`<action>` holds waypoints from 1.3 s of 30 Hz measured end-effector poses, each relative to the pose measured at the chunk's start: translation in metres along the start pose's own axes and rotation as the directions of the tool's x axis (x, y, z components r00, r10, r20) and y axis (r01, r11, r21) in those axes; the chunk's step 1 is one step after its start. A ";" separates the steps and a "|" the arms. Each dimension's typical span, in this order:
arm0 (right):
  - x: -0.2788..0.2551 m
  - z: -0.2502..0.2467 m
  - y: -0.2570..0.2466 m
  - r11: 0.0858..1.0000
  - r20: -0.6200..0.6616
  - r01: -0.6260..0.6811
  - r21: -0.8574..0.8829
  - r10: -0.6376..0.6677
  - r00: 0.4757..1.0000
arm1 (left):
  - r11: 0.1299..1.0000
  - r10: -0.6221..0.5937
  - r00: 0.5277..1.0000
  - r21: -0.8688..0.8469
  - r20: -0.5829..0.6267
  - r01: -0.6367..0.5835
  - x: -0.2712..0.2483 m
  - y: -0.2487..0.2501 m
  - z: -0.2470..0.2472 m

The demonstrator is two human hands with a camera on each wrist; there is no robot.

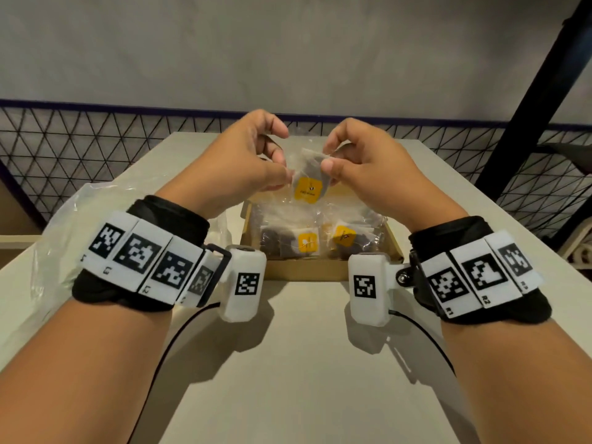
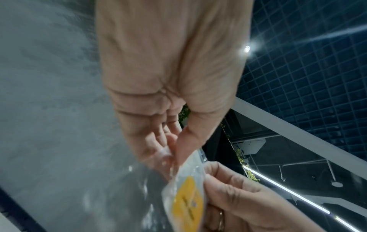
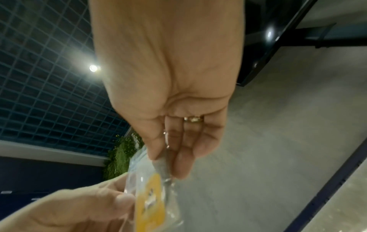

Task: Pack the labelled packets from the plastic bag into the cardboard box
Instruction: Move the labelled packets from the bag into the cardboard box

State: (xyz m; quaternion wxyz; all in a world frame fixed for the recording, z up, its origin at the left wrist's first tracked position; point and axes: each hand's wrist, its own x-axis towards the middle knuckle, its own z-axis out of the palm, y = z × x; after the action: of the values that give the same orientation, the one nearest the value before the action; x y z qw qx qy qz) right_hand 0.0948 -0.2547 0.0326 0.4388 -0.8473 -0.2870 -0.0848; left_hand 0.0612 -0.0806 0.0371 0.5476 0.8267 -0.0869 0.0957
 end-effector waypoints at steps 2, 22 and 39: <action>0.000 0.000 -0.001 1.000 0.003 0.011 -0.012 -0.011 1.000 | 0.999 -0.032 0.999 0.039 0.015 0.031 0.001 -0.001 0.003; 0.001 0.010 0.013 0.922 0.214 0.013 -0.386 0.076 0.974 | 0.950 -0.059 0.998 0.309 0.037 0.045 0.005 -0.019 0.014; -0.009 0.012 0.009 0.791 0.494 -0.076 -0.607 0.450 0.744 | 0.619 -0.205 0.979 0.773 -0.008 0.136 0.007 -0.035 0.014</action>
State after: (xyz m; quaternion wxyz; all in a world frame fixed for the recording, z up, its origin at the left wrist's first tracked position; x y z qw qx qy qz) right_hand 0.0912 -0.2528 0.0156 0.0652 -0.9490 -0.2481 0.1831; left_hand 0.0777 -0.0808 0.0025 0.1457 0.9884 0.0189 0.0376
